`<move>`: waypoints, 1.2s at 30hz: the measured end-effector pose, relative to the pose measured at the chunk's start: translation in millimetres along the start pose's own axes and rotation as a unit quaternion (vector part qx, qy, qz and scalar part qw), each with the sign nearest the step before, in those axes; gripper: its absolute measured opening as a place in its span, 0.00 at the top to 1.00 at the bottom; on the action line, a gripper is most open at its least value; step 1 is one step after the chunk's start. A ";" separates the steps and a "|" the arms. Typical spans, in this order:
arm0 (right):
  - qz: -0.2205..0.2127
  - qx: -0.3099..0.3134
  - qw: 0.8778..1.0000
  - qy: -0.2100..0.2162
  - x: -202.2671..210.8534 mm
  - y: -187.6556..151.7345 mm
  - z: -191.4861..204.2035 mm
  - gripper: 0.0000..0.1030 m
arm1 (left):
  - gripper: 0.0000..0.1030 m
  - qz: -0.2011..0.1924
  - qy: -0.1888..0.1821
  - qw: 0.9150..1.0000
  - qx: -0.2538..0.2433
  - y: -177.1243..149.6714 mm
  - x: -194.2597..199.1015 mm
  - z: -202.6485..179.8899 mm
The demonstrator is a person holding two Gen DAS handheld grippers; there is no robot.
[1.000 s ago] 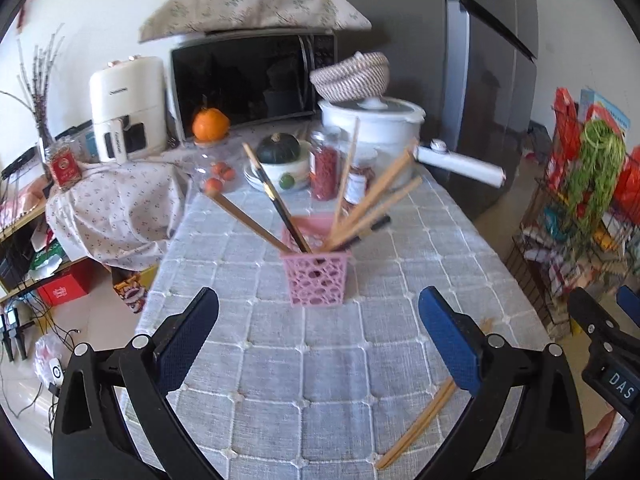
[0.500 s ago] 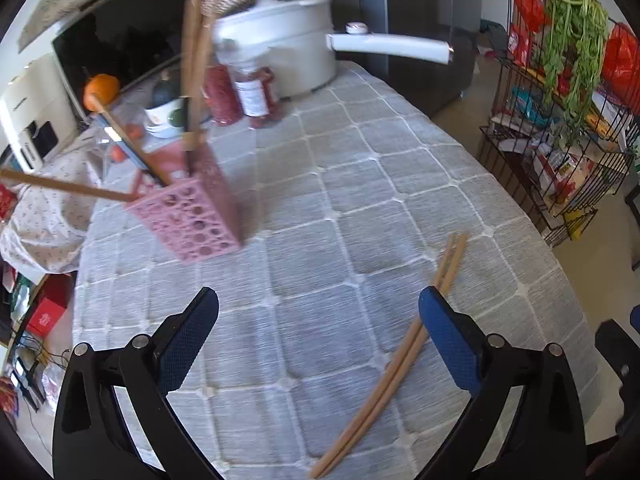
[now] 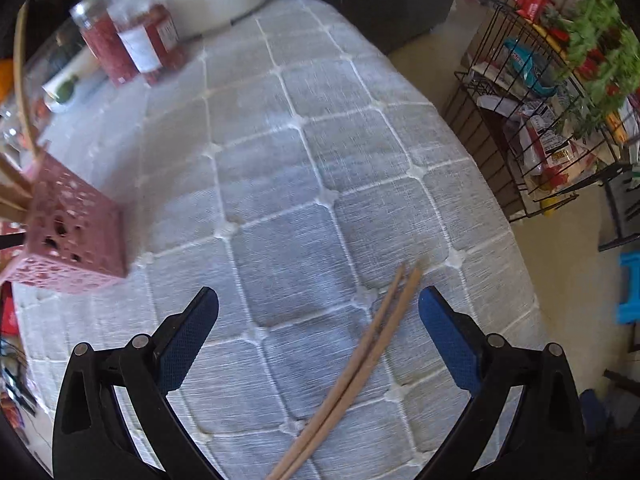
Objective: Organize utensils
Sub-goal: 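Lower both tools toward the two loose wooden chopsticks on the cloth, then close the left tool on one wooden chopstick while the right tool grasps the other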
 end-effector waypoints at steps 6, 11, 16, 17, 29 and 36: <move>0.026 -0.013 0.999 0.012 -6.0 -3.2 -2.5 0.06 | 0.09 0.036 -0.002 0.999 -0.011 1.0 -13.0 -2.8; 0.037 -0.015 0.999 0.016 -9.5 -5.1 -0.4 0.06 | 0.12 0.059 0.006 0.998 -0.014 -2.7 -24.8 -1.3; 0.040 -0.016 0.999 0.017 -10.3 -5.5 -0.8 0.06 | 0.16 0.058 0.003 0.998 -0.008 -3.1 -28.6 3.1; 0.043 -0.016 0.999 0.017 -11.0 -5.9 -0.5 0.06 | 0.16 0.059 0.007 0.998 -0.010 -2.7 -29.4 4.0; 0.054 -0.011 0.998 0.013 -16.7 -8.6 1.8 0.06 | 0.39 0.078 0.001 0.996 -0.052 -6.5 -31.9 -4.6; 0.050 -0.010 0.999 0.006 -17.7 -8.5 1.0 0.06 | 0.68 0.093 -0.005 0.991 -0.096 -4.5 -32.2 -18.9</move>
Point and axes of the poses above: each gripper's, at about its wrist camera, not at the fingertips, and x roughly against the way its jaws point, z to its left, y to its top, the point moved 7 cm from there along -x, roughly the way its jaws point, and after that the axes turned 9 degrees about -y, right-handed, at the moved point
